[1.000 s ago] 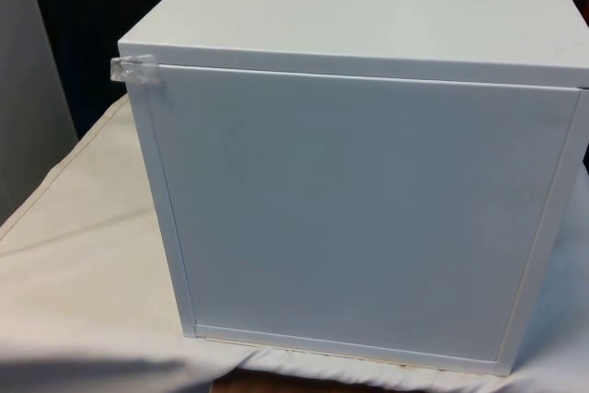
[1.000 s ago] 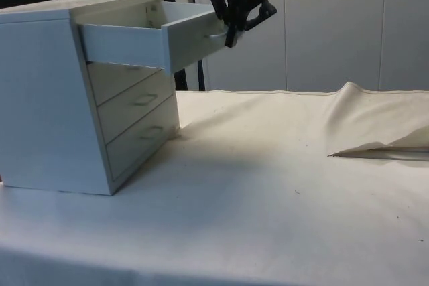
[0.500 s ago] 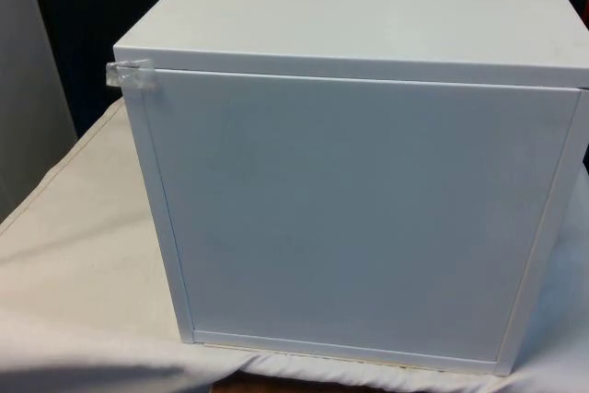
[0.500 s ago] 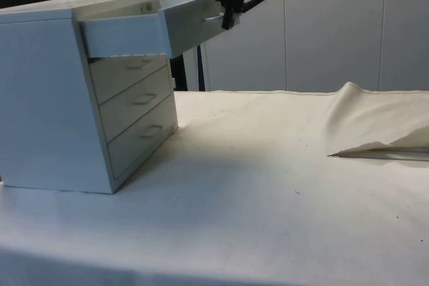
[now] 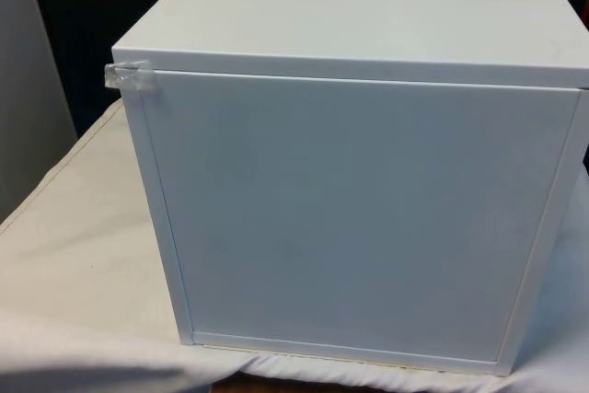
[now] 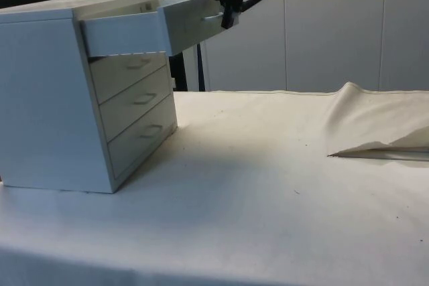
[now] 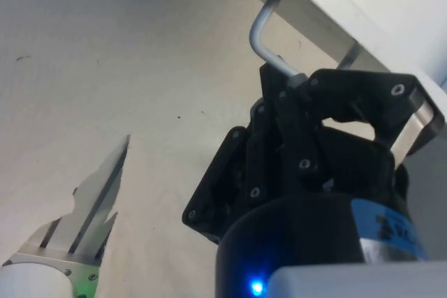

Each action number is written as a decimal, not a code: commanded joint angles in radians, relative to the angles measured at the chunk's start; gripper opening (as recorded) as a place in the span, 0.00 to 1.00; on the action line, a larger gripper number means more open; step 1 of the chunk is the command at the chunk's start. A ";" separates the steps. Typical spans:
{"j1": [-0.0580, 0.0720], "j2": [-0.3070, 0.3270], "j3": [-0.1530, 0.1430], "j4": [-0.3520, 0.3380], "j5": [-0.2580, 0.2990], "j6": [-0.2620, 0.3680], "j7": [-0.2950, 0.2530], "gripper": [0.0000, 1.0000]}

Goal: Open the drawer, then close it.

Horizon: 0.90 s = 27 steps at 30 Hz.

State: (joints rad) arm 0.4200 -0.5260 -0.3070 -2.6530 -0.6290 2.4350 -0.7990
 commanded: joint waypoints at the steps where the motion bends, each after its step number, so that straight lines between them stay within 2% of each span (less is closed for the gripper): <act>1: 0.002 0.051 -0.012 0.047 0.000 0.020 -0.007 0.00; 2: 0.000 0.000 -0.001 0.000 0.000 0.000 0.000 0.00; 3: 0.002 0.053 -0.014 0.047 0.001 0.020 -0.008 0.00; 10: 0.005 0.058 -0.035 0.051 0.004 0.021 -0.022 0.00; 11: 0.000 0.002 -0.018 0.001 0.000 0.000 -0.006 0.00; 12: 0.005 0.059 -0.038 0.051 0.004 0.021 -0.024 0.00; 19: 0.000 0.054 -0.067 0.041 0.000 0.024 -0.041 0.00; 20: -0.002 0.028 -0.065 0.020 -0.001 0.010 -0.038 0.00; 21: -0.001 0.051 -0.076 0.038 -0.002 0.024 -0.048 0.00; 27: -0.006 0.060 -0.099 0.047 -0.006 0.031 -0.063 0.00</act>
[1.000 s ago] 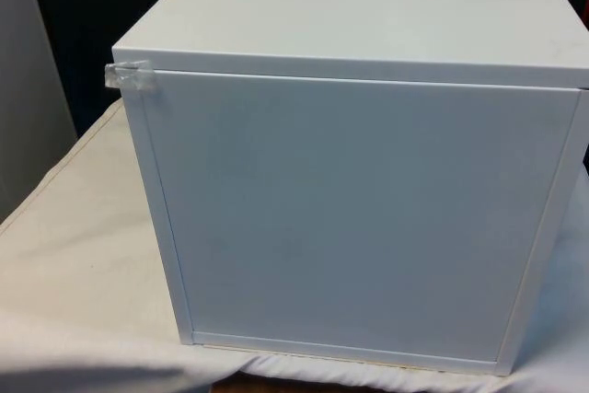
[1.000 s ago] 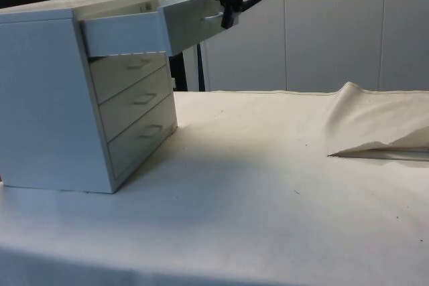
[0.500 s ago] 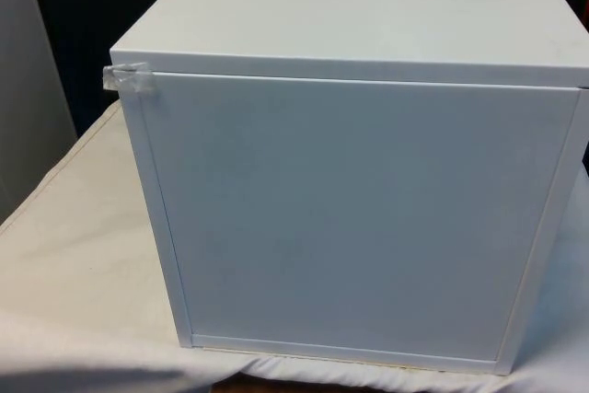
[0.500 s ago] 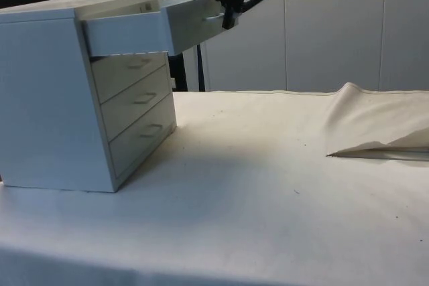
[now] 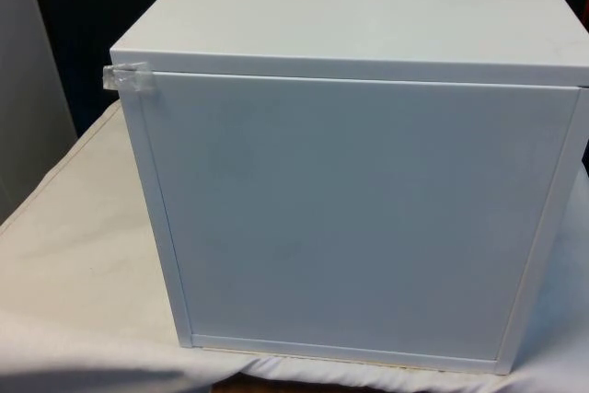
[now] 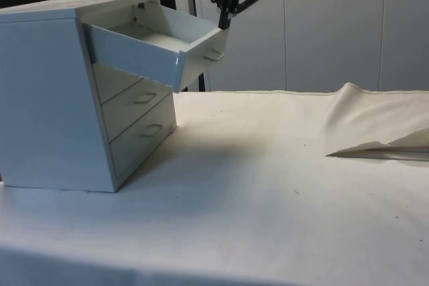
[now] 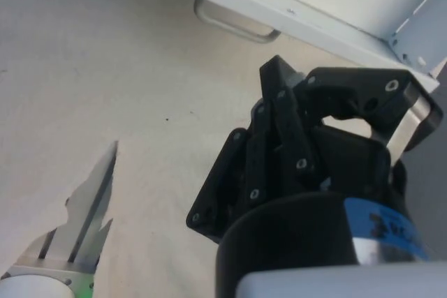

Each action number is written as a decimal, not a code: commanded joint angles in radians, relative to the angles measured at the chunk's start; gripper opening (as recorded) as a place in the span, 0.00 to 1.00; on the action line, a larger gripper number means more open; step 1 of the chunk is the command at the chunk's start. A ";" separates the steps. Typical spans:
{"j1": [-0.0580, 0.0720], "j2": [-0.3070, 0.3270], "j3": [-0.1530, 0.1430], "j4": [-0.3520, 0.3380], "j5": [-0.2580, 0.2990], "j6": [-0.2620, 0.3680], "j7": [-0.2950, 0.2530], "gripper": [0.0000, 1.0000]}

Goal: Open the drawer, then close it.

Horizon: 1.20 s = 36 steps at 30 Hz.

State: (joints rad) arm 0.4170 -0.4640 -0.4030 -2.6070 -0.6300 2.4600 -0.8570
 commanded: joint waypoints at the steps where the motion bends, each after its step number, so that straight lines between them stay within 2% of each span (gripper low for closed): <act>1: -0.004 0.000 -0.006 0.004 -0.005 0.008 -0.007 0.00; 3: -0.001 0.000 -0.008 0.003 0.000 0.001 -0.005 0.00; 6: -0.003 0.003 -0.014 0.006 -0.007 0.012 -0.006 0.00; 22: 0.001 0.005 -0.014 -0.001 0.000 0.001 -0.002 0.00; 28: 0.003 0.015 -0.031 -0.033 0.005 0.073 0.011 0.00; 31: 0.001 0.020 -0.032 -0.038 0.003 0.090 0.010 0.00; 36: -0.003 0.046 -0.032 -0.032 -0.008 0.158 0.015 0.00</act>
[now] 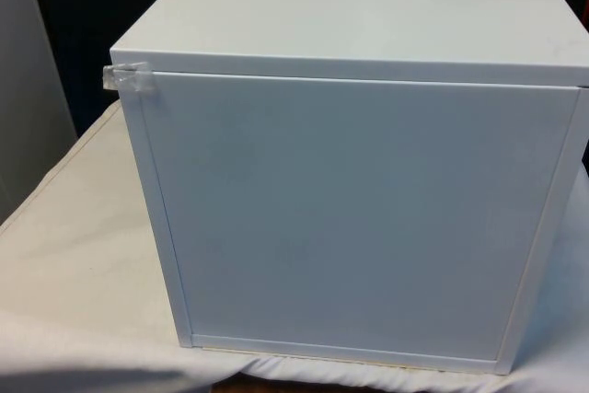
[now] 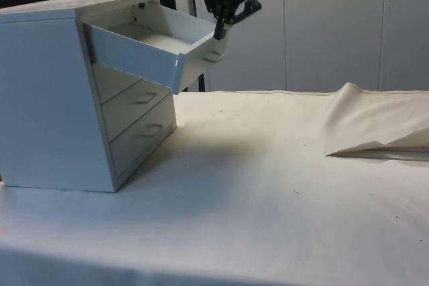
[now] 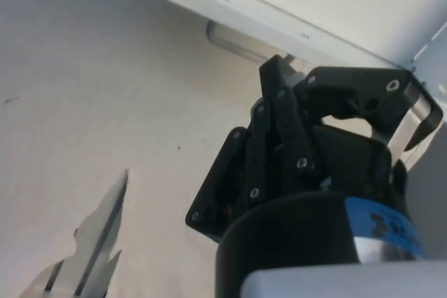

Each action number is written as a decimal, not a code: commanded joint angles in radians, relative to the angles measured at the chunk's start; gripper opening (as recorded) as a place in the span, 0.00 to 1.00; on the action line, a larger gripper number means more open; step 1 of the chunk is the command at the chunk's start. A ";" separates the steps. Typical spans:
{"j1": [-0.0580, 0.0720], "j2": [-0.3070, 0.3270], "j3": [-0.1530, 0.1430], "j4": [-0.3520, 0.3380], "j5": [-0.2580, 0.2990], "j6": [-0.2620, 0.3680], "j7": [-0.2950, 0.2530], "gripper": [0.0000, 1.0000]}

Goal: Open the drawer, then close it.

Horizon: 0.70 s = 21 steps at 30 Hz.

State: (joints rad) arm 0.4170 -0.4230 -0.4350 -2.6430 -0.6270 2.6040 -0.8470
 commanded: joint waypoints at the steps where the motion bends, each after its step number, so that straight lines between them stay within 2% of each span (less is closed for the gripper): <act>1: -0.003 0.010 0.000 0.005 -0.012 0.024 0.005 0.00; 2: -0.004 0.016 0.000 0.006 -0.012 0.035 0.005 0.00; 3: 0.000 0.010 -0.001 0.001 -0.001 0.018 0.000 0.00; 5: -0.002 0.028 -0.001 0.008 -0.010 0.053 0.004 0.00; 10: 0.010 0.049 -0.012 -0.006 0.009 0.075 -0.013 0.00; 11: 0.010 0.051 -0.013 -0.008 0.013 0.078 -0.017 0.00; 12: 0.001 0.046 -0.004 -0.004 0.002 0.062 -0.005 0.00; 13: 0.010 0.054 -0.014 -0.009 0.015 0.080 -0.020 0.00; 19: 0.008 0.063 -0.017 -0.008 0.024 0.079 -0.034 0.00; 20: 0.001 0.064 -0.010 -0.005 0.014 0.074 -0.023 0.00; 21: 0.008 0.067 -0.017 -0.005 0.023 0.083 -0.033 0.00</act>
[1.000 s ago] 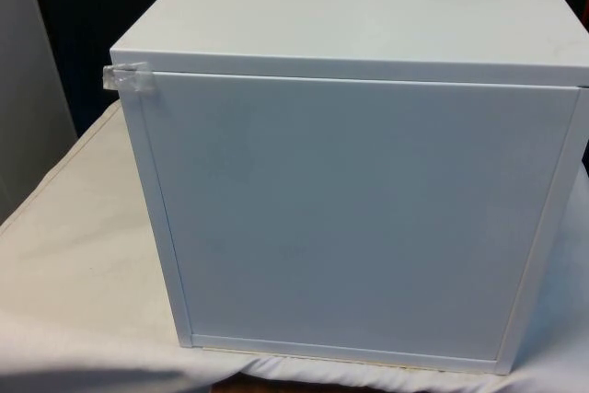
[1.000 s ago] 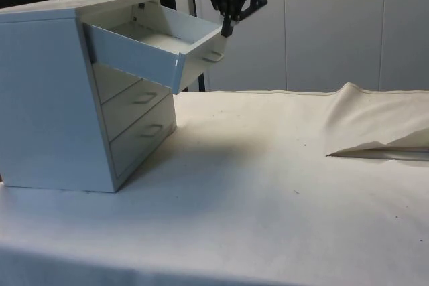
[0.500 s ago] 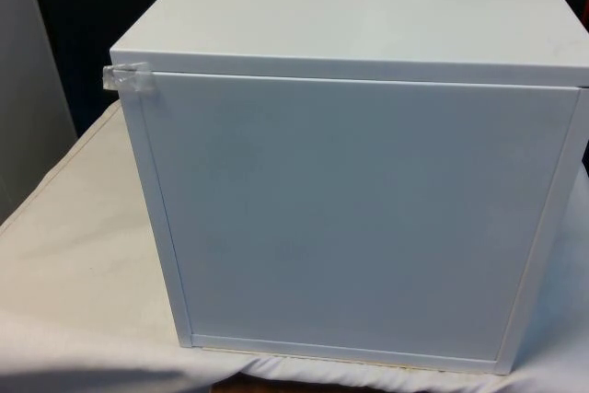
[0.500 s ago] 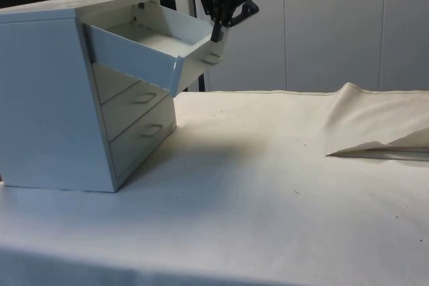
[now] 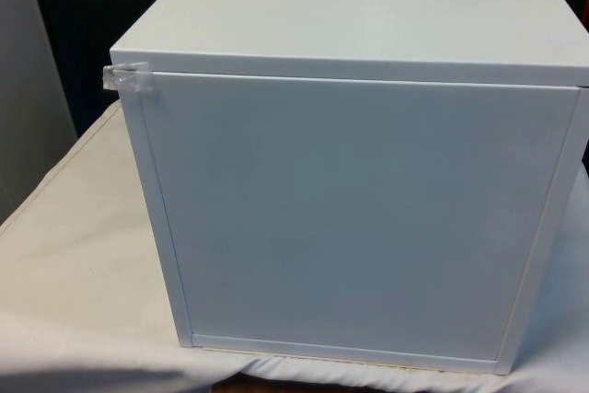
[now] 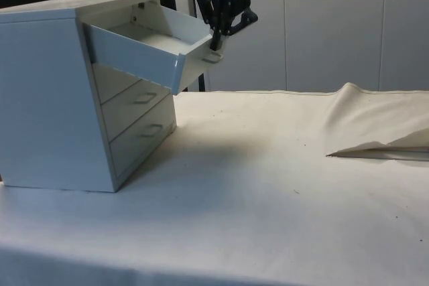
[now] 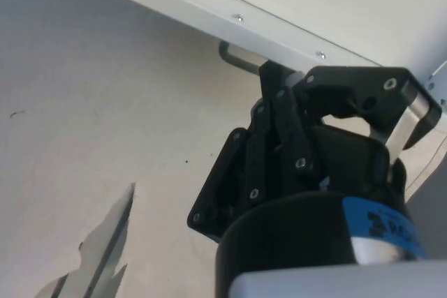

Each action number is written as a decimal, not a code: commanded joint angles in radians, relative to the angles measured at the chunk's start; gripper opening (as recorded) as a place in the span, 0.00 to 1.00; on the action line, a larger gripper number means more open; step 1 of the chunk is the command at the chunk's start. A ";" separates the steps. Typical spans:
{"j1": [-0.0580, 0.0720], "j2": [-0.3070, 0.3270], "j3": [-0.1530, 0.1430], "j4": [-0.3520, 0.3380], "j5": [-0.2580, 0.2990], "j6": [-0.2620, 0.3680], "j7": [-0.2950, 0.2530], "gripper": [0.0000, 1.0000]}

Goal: Open the drawer, then close it.

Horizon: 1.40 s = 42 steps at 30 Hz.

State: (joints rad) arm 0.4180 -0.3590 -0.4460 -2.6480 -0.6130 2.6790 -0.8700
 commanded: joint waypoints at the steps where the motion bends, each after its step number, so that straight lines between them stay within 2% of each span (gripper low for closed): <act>1: 0.007 0.006 -0.006 0.003 0.009 0.011 -0.008 0.00; 7: 0.002 0.027 -0.005 0.022 -0.002 0.047 0.002 0.00; 8: 0.000 0.011 -0.001 0.004 0.000 0.020 0.002 0.00; 9: 0.001 0.029 -0.005 0.023 -0.003 0.051 0.003 0.00; 15: 0.000 0.035 -0.006 0.028 -0.006 0.074 0.006 0.00; 16: 0.000 0.011 -0.002 0.001 0.000 0.039 0.003 0.00; 17: 0.000 0.035 -0.006 0.028 -0.007 0.077 0.006 0.00; 20: -0.004 0.030 -0.013 0.021 -0.010 0.090 -0.002 0.00; 24: -0.004 0.028 -0.015 0.020 -0.010 0.091 -0.004 0.00; 25: -0.001 0.011 -0.006 0.000 0.000 0.052 0.000 0.00; 26: -0.004 0.028 -0.015 0.020 -0.010 0.091 -0.004 0.00; 34: 0.003 -0.012 -0.032 0.010 0.007 0.063 -0.048 0.00; 35: 0.000 0.011 -0.009 -0.002 0.000 0.053 -0.002 0.00; 36: 0.003 -0.015 -0.033 0.009 0.008 0.060 -0.051 0.00; 41: 0.007 0.000 -0.039 0.016 0.015 0.059 -0.059 0.00; 42: 0.000 0.011 -0.009 -0.002 0.000 0.053 -0.002 0.00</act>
State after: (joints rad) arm 0.4180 -0.3480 -0.4550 -2.6500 -0.6130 2.7310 -0.8720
